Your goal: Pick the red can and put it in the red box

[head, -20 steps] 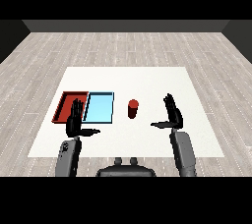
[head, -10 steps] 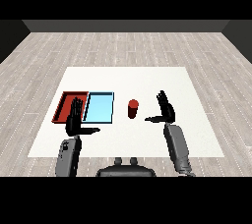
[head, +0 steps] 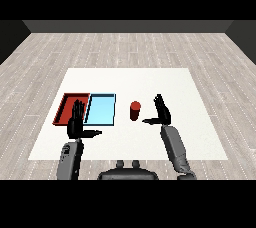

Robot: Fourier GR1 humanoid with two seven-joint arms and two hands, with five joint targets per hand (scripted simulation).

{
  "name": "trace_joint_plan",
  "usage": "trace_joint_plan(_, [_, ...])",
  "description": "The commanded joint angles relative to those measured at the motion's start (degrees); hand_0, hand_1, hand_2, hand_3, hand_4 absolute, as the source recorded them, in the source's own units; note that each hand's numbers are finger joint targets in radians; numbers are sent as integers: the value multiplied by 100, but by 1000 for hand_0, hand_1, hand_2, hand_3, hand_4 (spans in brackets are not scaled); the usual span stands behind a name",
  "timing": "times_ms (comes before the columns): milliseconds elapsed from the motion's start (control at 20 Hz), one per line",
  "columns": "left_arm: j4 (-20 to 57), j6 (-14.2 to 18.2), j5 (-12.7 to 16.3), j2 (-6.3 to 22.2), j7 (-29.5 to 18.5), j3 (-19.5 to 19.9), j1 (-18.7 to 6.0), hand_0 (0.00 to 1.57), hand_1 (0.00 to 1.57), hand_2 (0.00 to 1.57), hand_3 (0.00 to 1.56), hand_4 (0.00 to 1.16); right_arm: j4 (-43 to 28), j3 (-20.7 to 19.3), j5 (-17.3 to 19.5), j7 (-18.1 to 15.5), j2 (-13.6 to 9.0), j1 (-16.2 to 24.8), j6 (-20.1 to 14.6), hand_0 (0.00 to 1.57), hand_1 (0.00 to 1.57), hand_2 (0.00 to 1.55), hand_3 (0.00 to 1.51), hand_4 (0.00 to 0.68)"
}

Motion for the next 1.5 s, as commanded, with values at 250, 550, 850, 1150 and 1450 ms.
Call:
trace_joint_plan(250, [159,-351,199,211,-226,151,59,0,0,0,0,0,915,665,-720,-478,95,-344,-547,0,0,0,0,0])
trace_joint_plan(550, [236,-219,209,178,-129,224,-146,0,0,0,0,0,1289,901,-1027,-634,96,-639,-667,0,0,0,0,0])
trace_joint_plan(850, [332,-185,196,166,-58,212,-335,0,0,0,0,0,1714,1451,-1518,-771,97,-1028,-855,0,0,0,0,0])
trace_joint_plan(1150, [120,-98,137,-13,12,35,-242,0,0,0,0,0,2027,1349,-1661,-733,97,-1373,-884,0,0,0,0,0])
trace_joint_plan(1450, [-159,-218,67,14,-104,-70,79,0,0,0,0,0,2769,1792,-2247,-1155,96,-1763,-1127,0,0,0,0,0])
